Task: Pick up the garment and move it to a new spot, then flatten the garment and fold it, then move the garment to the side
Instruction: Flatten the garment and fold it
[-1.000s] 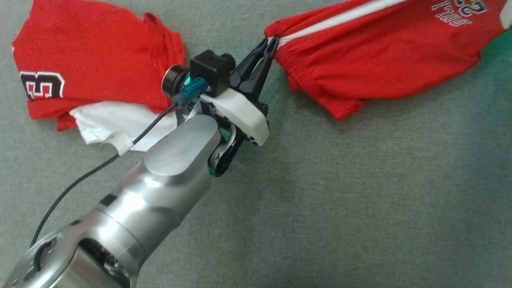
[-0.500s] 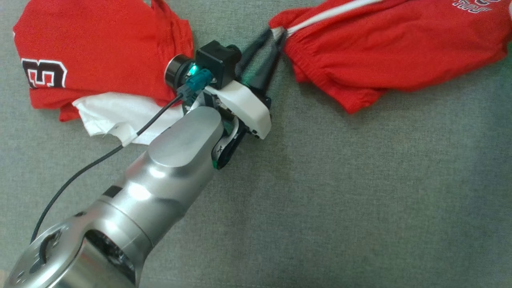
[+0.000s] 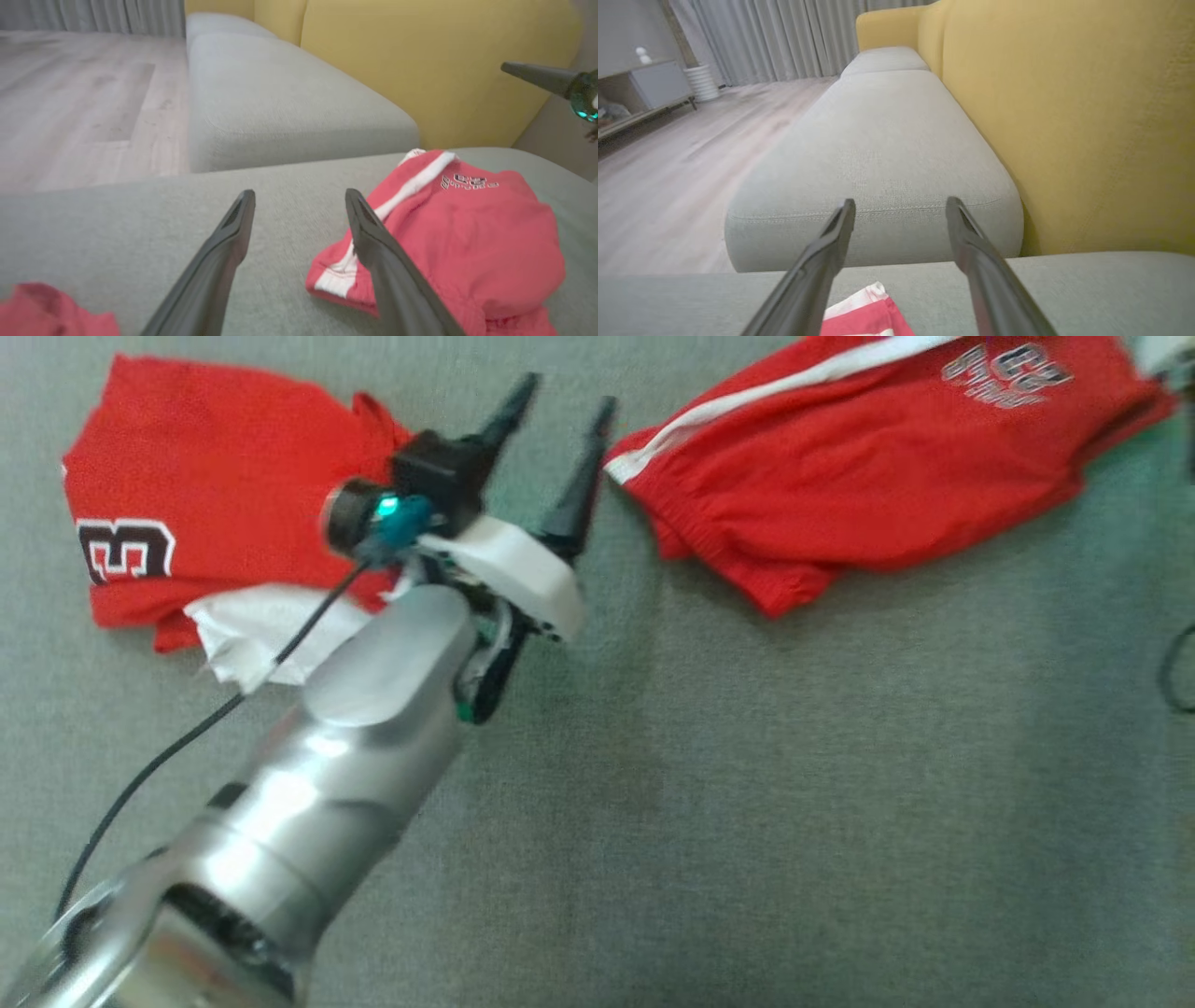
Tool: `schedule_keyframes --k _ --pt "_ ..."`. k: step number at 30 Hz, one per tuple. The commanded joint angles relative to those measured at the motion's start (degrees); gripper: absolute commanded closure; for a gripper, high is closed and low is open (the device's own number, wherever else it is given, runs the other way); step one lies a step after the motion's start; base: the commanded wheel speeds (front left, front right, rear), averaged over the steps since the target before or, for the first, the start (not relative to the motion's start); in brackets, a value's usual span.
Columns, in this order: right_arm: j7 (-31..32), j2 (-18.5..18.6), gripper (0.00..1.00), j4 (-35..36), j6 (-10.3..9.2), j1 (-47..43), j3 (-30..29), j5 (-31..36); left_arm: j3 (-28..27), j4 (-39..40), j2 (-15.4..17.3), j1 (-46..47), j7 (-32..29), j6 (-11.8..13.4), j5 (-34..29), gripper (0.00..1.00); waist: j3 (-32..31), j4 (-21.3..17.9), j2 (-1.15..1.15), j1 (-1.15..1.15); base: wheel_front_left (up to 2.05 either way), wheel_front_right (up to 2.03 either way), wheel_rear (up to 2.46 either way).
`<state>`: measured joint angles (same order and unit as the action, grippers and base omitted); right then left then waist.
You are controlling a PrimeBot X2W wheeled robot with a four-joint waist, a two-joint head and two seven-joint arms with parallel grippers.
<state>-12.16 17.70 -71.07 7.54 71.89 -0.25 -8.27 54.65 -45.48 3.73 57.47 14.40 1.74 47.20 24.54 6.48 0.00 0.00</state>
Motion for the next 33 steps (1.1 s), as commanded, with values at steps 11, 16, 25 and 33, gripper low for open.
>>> schedule_keyframes --k 11,16,25,33 --pt "-2.8 -8.4 0.00 23.3 -0.05 -19.3 2.9 -10.7 -17.2 17.1 10.3 -14.2 0.6 8.0 -10.6 0.00 -12.4 -6.0 0.00 0.00 0.00 0.00 0.00" --pt "-2.8 -12.0 0.00 32.6 -0.05 -32.4 4.8 -8.9 -22.2 22.7 11.9 -24.4 0.6 9.9 -14.3 0.00 -15.9 -7.6 0.00 0.00 0.00 0.00 0.00" --pt "-2.8 -14.8 0.00 44.9 -0.05 -54.5 4.5 -7.7 -27.4 27.4 9.2 -39.8 0.6 10.0 -19.8 0.00 -19.0 -8.3 0.00 0.00 0.00 0.00 0.00" --pt "-2.7 -14.8 0.00 48.0 -0.05 -58.1 3.6 -7.1 -30.1 27.9 6.5 -42.1 0.6 7.5 -23.5 0.00 -17.6 -6.9 0.00 0.00 0.00 0.00 0.00"
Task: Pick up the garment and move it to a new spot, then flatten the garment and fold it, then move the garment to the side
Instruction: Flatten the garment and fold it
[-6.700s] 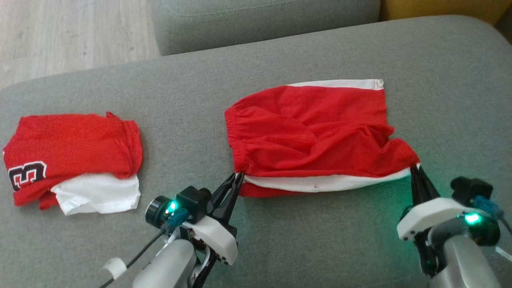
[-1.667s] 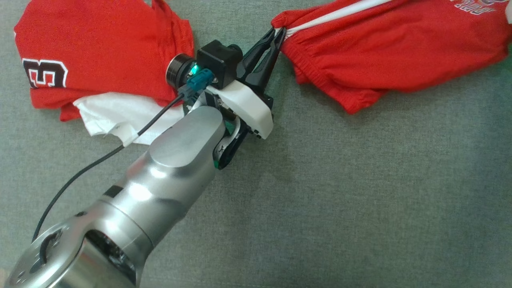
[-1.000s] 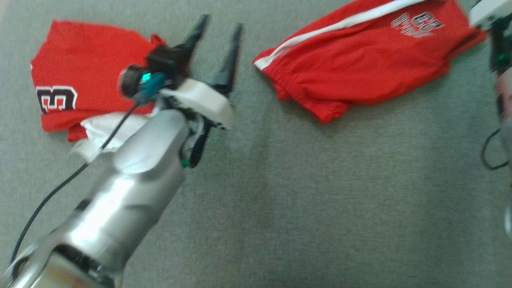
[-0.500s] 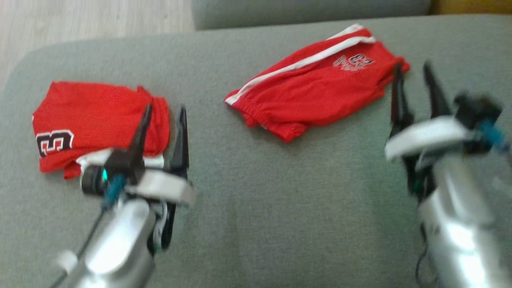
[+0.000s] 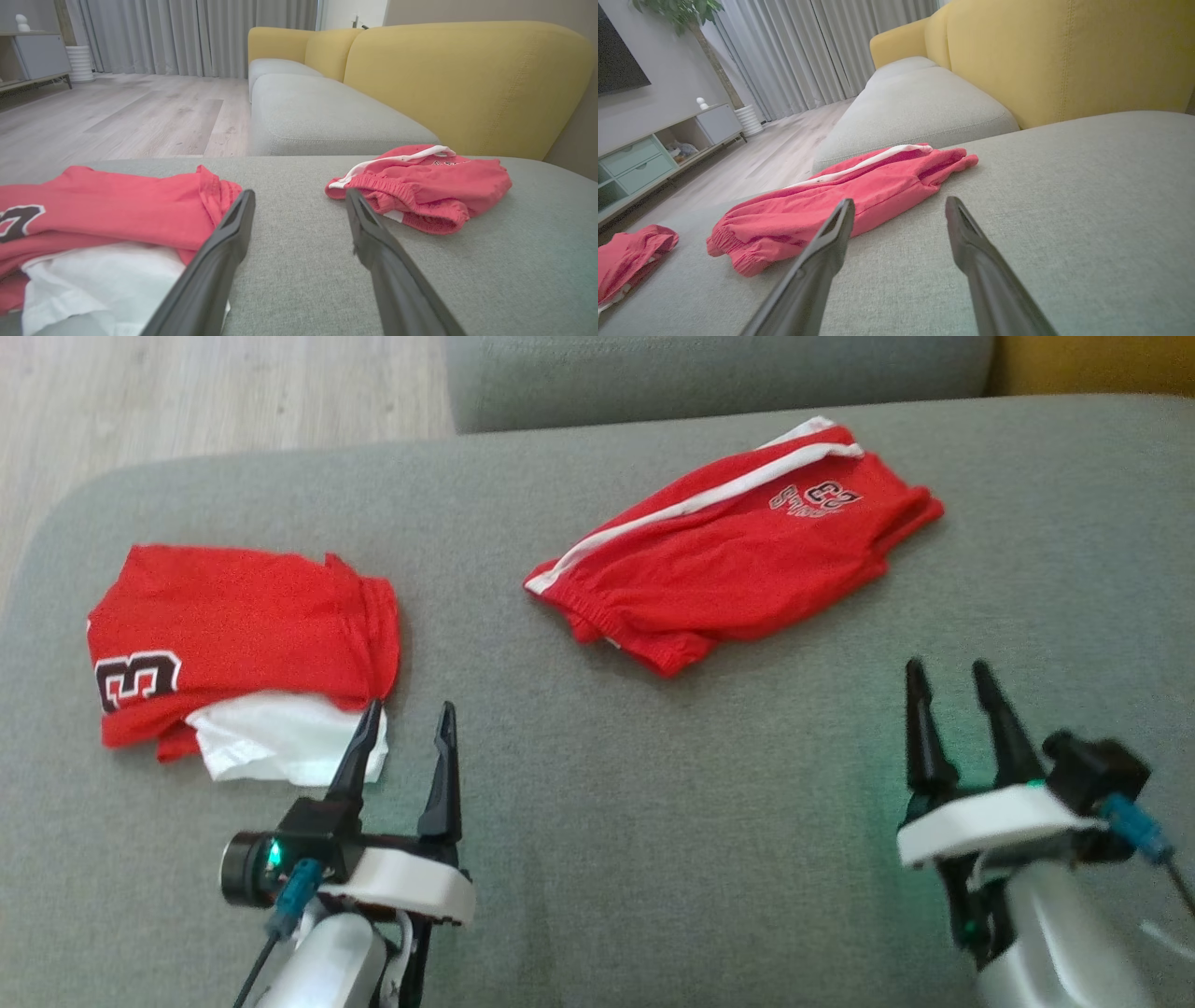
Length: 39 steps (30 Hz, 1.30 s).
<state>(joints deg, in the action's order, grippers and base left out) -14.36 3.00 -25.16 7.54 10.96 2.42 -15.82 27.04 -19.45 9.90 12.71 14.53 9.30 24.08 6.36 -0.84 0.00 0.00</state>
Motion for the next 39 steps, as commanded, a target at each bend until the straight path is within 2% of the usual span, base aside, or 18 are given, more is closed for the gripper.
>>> schedule_keyframes --k 1,8,14,23,29,35,39 --pt "-0.1 -0.1 0.00 2.1 -0.05 3.6 0.4 1.0 -2.6 1.8 0.0 3.1 0.5 -0.4 -0.8 0.00 1.1 0.8 0.00 0.00 0.00 0.00 0.00" --pt "6.7 -0.1 0.00 -0.4 -0.05 13.8 -6.8 5.8 -3.2 0.9 -1.8 6.2 0.5 -2.6 -2.9 0.00 6.3 3.6 0.00 0.00 0.00 0.00 0.00" --pt "14.7 0.8 0.00 -9.2 -0.05 27.0 -17.1 11.0 -3.2 -0.2 -3.6 8.5 0.5 -4.2 -4.1 0.00 11.1 6.7 0.00 0.00 0.00 0.00 0.00" --pt "19.1 8.7 0.00 -23.8 -0.05 41.7 -28.2 24.7 -3.1 -1.0 -5.8 11.4 0.5 -6.0 -5.5 0.00 16.6 11.4 0.00 0.00 0.00 0.00 0.00" --pt "21.7 10.7 0.00 -32.5 -0.05 45.3 -29.8 29.6 -3.7 -1.2 -6.5 12.0 0.5 -6.6 -6.0 0.00 17.7 12.4 0.00 0.00 0.00 0.00 0.00" --pt "22.3 12.5 0.00 -36.9 -0.05 46.6 -31.7 34.8 -4.2 -1.2 -6.8 12.2 0.5 -6.9 -6.6 0.00 18.7 12.3 0.00 0.00 0.00 0.00 0.00" --pt "23.2 12.2 0.00 -39.5 -0.05 47.7 -32.2 36.0 -4.7 -1.2 -6.9 12.5 0.5 -7.0 -6.8 0.00 19.5 11.9 0.00 0.00 0.00 0.00 0.00"
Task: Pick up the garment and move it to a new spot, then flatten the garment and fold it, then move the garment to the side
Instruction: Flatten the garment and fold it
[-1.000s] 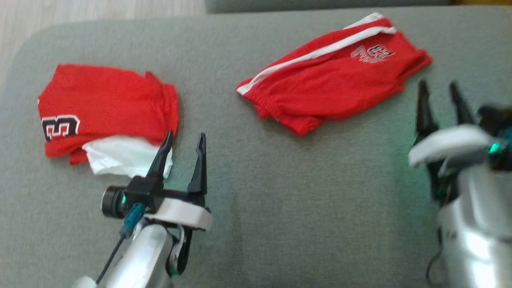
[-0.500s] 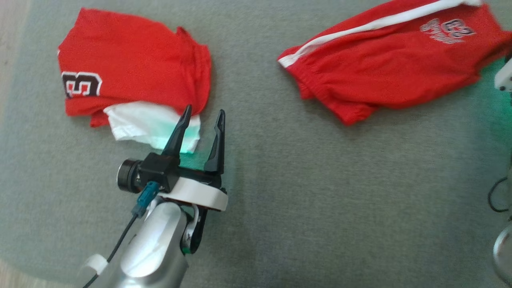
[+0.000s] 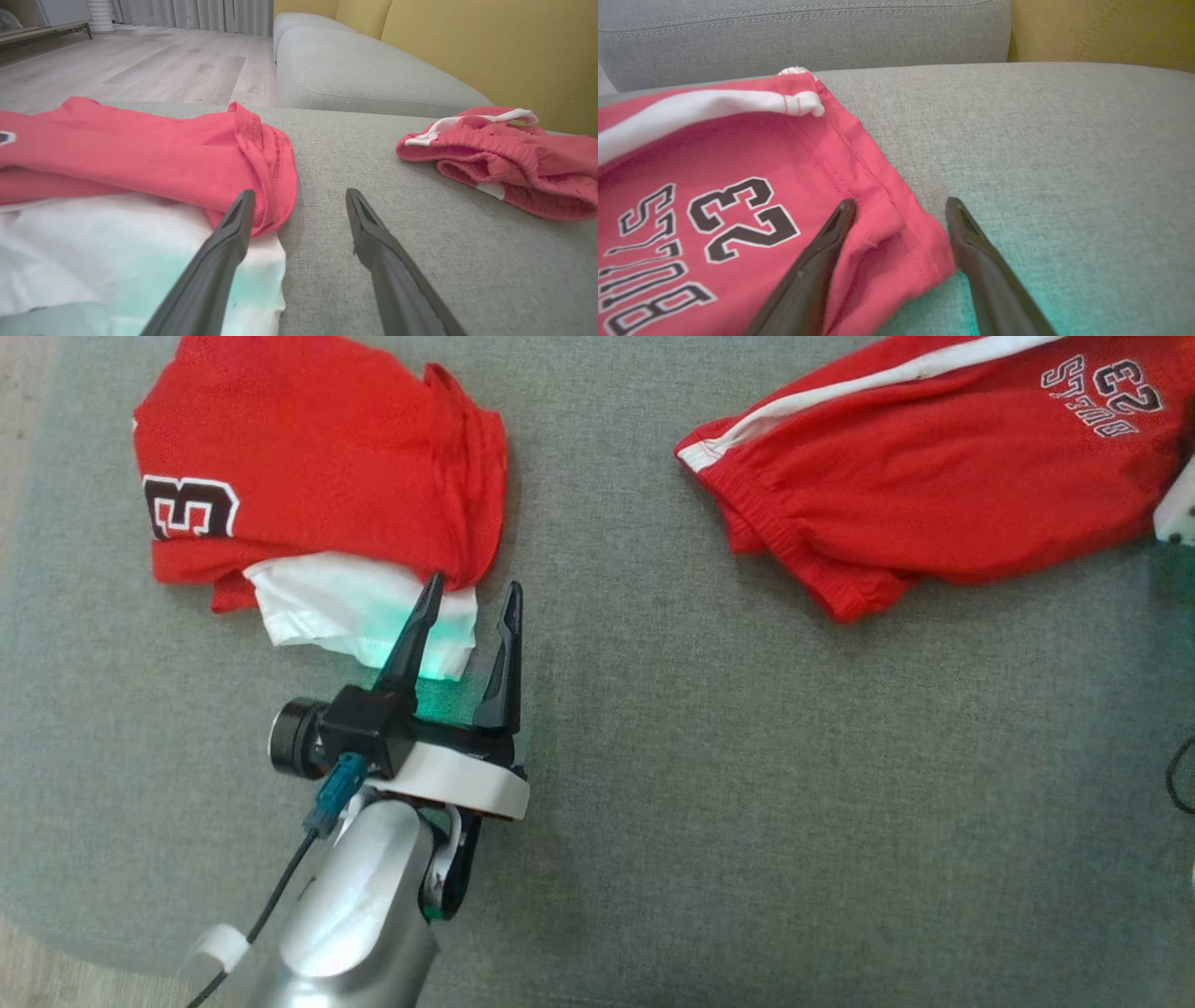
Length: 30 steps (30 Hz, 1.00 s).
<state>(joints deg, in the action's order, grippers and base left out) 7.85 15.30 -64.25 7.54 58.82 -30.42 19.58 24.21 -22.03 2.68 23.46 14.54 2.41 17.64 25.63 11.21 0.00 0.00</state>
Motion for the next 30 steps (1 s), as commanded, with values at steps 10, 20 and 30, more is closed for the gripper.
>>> schedule_keyframes --k 10,20,30 --pt "-5.7 1.3 1.00 -5.7 -0.05 2.8 1.7 -5.0 -3.3 0.3 0.2 1.7 0.5 -0.5 -0.8 0.00 -1.5 -2.5 0.00 0.00 0.00 0.00 0.00" --pt "-10.1 8.8 1.00 -7.5 -0.05 -3.8 -1.9 -10.9 -4.7 -0.7 0.2 0.2 0.5 -0.8 -1.2 0.00 -6.2 -5.8 0.00 0.00 0.00 0.00 0.00" --pt "-13.4 8.8 1.00 -7.2 -0.05 -7.7 -8.1 -12.2 -5.5 -1.3 0.2 -1.7 0.5 -1.2 -1.5 0.00 -9.6 -7.2 0.00 0.00 0.00 0.00 0.00"
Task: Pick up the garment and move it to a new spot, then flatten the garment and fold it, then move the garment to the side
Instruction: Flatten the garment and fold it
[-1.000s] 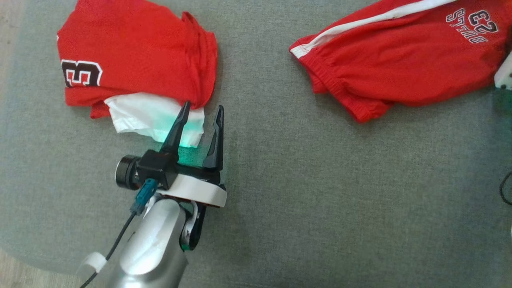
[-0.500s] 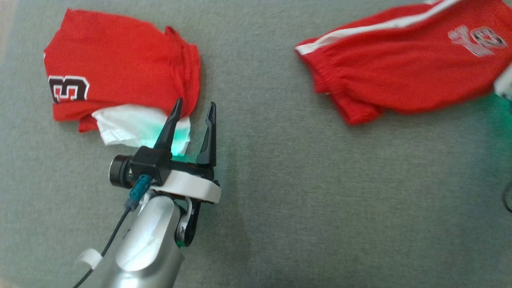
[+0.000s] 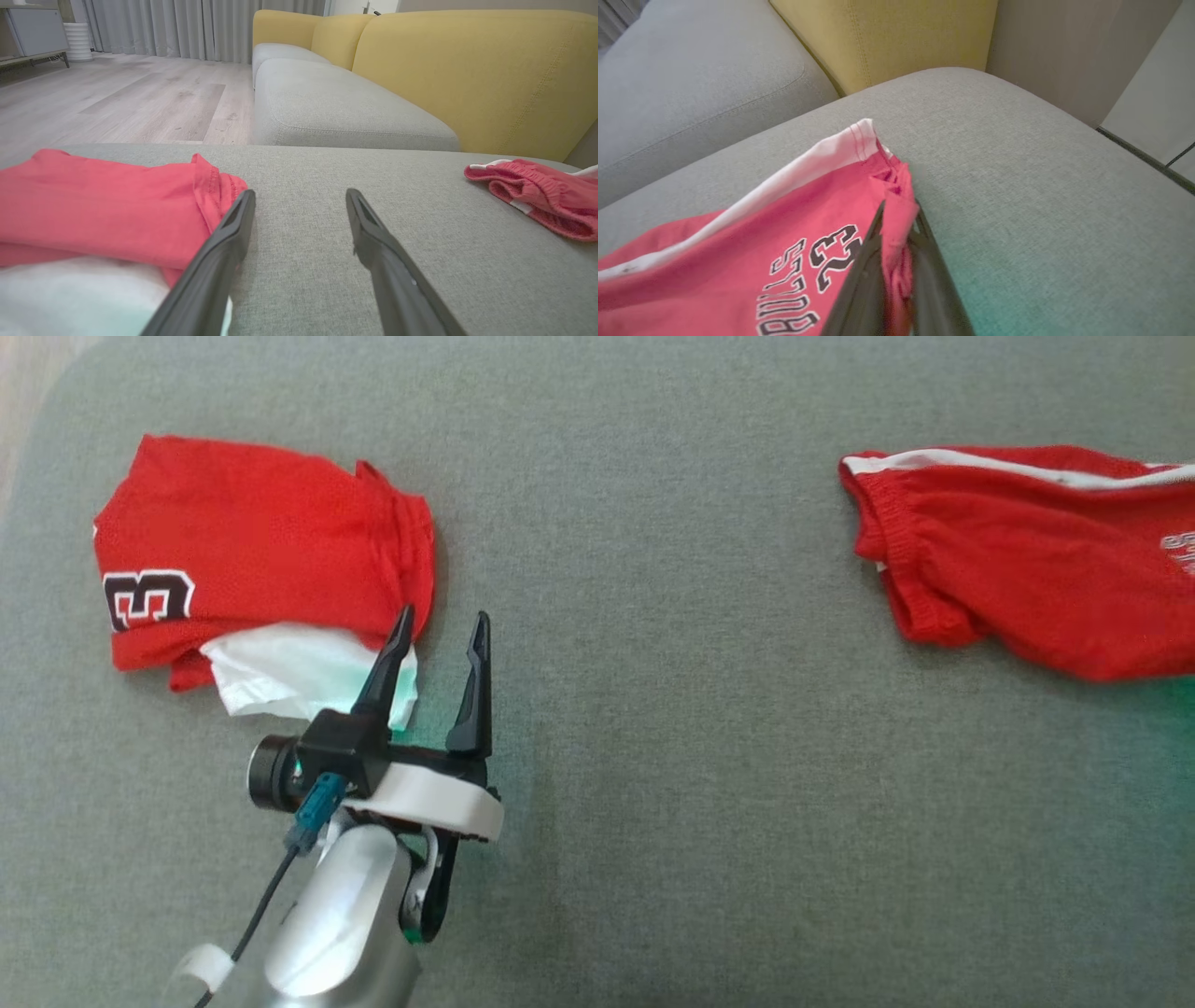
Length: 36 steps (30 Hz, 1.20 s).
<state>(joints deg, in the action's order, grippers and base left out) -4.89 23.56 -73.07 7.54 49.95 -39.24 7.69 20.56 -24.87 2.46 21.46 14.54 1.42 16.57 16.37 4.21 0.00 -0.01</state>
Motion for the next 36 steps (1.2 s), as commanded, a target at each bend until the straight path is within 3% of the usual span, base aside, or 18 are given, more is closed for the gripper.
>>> schedule_keyframes --k 1,10,20,26,27,36 --pt "-1.2 0.0 1.00 1.6 -0.05 1.4 0.8 -0.5 -2.0 1.4 0.4 0.1 0.5 -0.2 -0.5 0.00 -0.8 -0.3 0.00 0.01 0.00 0.00 0.00" --pt "-6.4 -8.0 1.00 1.0 -0.05 4.3 8.9 -6.2 -3.0 0.3 0.4 -2.4 0.5 -0.4 -0.5 0.00 -6.3 -0.2 0.00 0.01 0.00 0.00 0.00" --pt "-6.5 -16.9 1.00 9.1 -0.05 2.9 28.4 -23.5 -4.2 0.1 0.5 -5.4 0.5 -0.5 -0.2 0.00 -10.1 1.5 0.00 0.01 0.00 0.00 0.00" --pt "-2.4 -15.2 1.00 16.8 -0.05 -3.6 41.7 -33.2 -4.1 -0.1 0.5 -5.9 0.5 -0.6 0.1 0.00 -10.0 3.8 0.00 0.01 0.00 0.00 0.00" --pt "-2.4 -15.2 1.00 16.8 -0.05 -3.6 41.7 -33.2 -4.1 -0.1 0.5 -5.9 0.5 -0.6 0.1 0.00 -10.0 3.8 0.00 0.01 0.00 0.00 0.00" --pt "3.8 -8.3 1.00 24.7 -0.05 -13.5 64.8 -42.3 -4.7 -0.9 0.7 -6.9 0.5 -0.4 0.3 0.00 -11.1 4.5 0.00 0.01 0.00 0.00 0.00"
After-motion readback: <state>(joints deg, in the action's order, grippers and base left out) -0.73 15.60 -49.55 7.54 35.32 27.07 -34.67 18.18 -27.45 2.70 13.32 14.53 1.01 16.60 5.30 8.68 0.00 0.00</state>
